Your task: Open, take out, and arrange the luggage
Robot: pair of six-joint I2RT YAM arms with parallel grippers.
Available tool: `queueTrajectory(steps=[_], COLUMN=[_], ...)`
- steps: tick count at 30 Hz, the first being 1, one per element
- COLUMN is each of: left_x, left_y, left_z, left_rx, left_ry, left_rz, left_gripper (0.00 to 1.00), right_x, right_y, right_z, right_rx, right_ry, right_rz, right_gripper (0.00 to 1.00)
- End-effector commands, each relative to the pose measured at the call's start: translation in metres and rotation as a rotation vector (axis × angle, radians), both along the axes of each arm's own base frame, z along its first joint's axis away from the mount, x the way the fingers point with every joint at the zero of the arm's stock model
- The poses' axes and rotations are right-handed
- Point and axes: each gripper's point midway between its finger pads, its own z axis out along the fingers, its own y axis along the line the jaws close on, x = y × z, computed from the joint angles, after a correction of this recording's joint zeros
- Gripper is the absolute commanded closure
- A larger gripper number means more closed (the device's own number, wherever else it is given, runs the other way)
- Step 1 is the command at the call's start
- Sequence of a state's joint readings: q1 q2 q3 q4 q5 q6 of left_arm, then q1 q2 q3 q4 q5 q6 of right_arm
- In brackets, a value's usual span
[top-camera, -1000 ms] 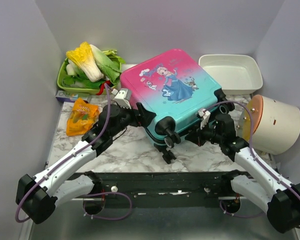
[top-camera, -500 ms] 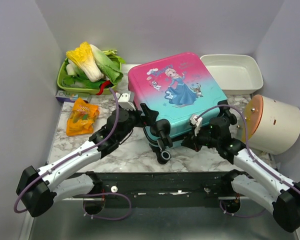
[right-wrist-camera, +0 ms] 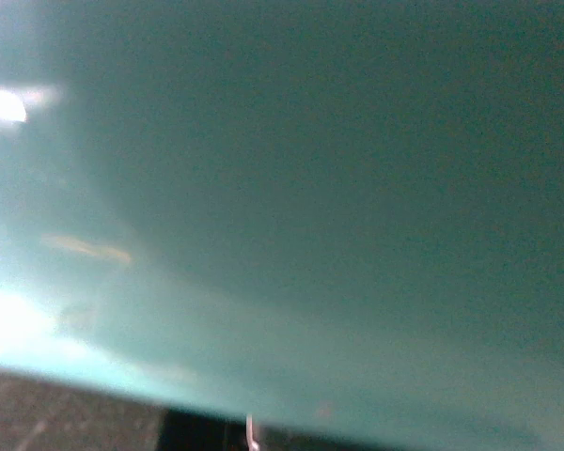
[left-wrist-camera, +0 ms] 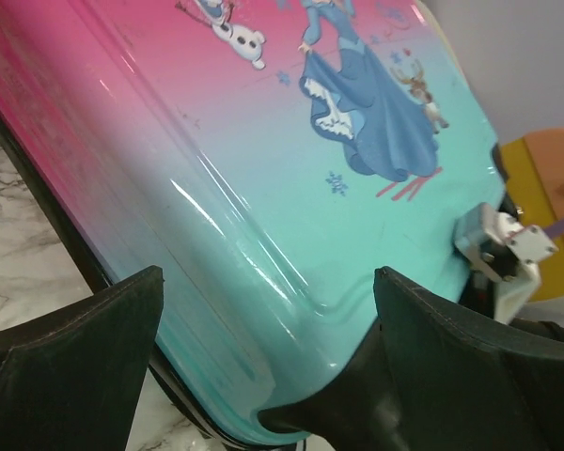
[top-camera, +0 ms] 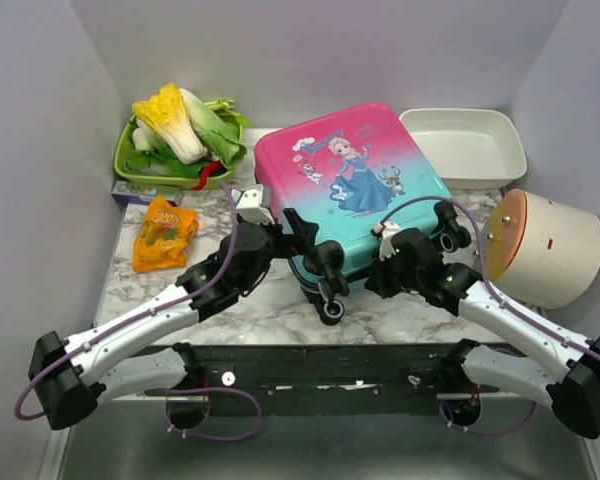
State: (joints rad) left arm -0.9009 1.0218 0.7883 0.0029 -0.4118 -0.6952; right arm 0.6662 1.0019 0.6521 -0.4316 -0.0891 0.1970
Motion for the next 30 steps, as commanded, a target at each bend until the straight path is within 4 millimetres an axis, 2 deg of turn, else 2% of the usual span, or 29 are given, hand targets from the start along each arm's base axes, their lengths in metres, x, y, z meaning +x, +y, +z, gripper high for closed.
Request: queueTrajectory(steps=[1, 3, 5, 7, 8, 10, 11, 12, 14, 15, 16, 19, 20, 22, 23, 24, 26, 27, 30], left_x=[-0.014, -0.024, -0.041, -0.058, -0.079, -0.101, -0.113, -0.120, -0.137, -0.128, -0.133, -0.124, -0.132, -0.133, -0.147, -0.147, -0.138, -0.136, -0.127], left_y=[0.020, 0.025, 0.018, 0.007, -0.005, -0.012, -0.014, -0.020, -0.026, -0.020, -0.022, -0.019, -0.030, -0.037, -0.049, -0.050, -0.050, -0.043, -0.046], left_z=[0.035, 0.036, 0.030, 0.021, 0.010, -0.002, -0.015, -0.012, -0.020, -0.027, -0.032, -0.052, -0.051, -0.047, -0.040, -0.038, -0.030, -0.039, -0.047], left_rx=[-0.030, -0.036, -0.049, -0.047, -0.039, -0.025, -0.035, -0.075, -0.112, -0.085, -0.065, 0.023, 0.039, 0.033, 0.032, 0.028, 0.054, 0.116, 0.177], left_ry=[-0.032, -0.030, -0.012, 0.005, 0.028, 0.064, 0.096, 0.089, 0.117, 0.126, 0.142, 0.221, 0.237, 0.228, 0.218, 0.226, 0.199, 0.202, 0.217], left_rz=[0.020, -0.003, -0.106, -0.221, -0.359, -0.475, -0.521, -0.553, -0.581, -0.498, -0.483, -0.347, -0.360, -0.308, -0.330, -0.296, -0.196, -0.155, -0.071], left_gripper=[0.01, 0.01, 0.01, 0.01, 0.01, 0.01, 0.01, 0.01, 0.01, 0.01, 0.01, 0.01, 0.01, 0.01, 0.01, 0.01, 0.01, 0.01, 0.01], right_x=[-0.023, -0.026, -0.025, -0.029, -0.035, -0.042, -0.040, -0.037, -0.032, -0.032, -0.032, -0.029, -0.026, -0.024, -0.023, -0.023, -0.022, -0.022, -0.023], right_y=[-0.010, -0.021, -0.028, -0.025, -0.011, -0.003, -0.005, -0.008, -0.015, -0.015, -0.015, -0.016, -0.018, -0.021, -0.021, -0.021, -0.020, -0.020, -0.020], right_z=[-0.025, -0.042, -0.046, -0.045, -0.038, -0.036, -0.033, -0.034, -0.035, -0.033, -0.031, -0.029, -0.029, -0.028, -0.028, -0.028, -0.028, -0.028, -0.029], right_rx=[0.030, -0.007, -0.031, -0.012, 0.052, 0.102, 0.109, 0.099, 0.073, 0.072, 0.072, 0.076, 0.071, 0.072, 0.074, 0.076, 0.082, 0.084, 0.091], right_ry=[0.232, 0.249, 0.252, 0.276, 0.300, 0.311, 0.287, 0.273, 0.245, 0.241, 0.237, 0.216, 0.199, 0.181, 0.172, 0.170, 0.159, 0.156, 0.146], right_rz=[-0.201, -0.262, -0.304, -0.305, -0.238, -0.186, -0.199, -0.216, -0.250, -0.249, -0.242, -0.247, -0.259, -0.271, -0.273, -0.273, -0.266, -0.264, -0.250], right_gripper=[0.99, 0.99, 0.99, 0.99, 0.99, 0.99, 0.99, 0.99, 0.99, 0.99, 0.99, 0.99, 0.99, 0.99, 0.99, 0.99, 0.99, 0.99, 0.99])
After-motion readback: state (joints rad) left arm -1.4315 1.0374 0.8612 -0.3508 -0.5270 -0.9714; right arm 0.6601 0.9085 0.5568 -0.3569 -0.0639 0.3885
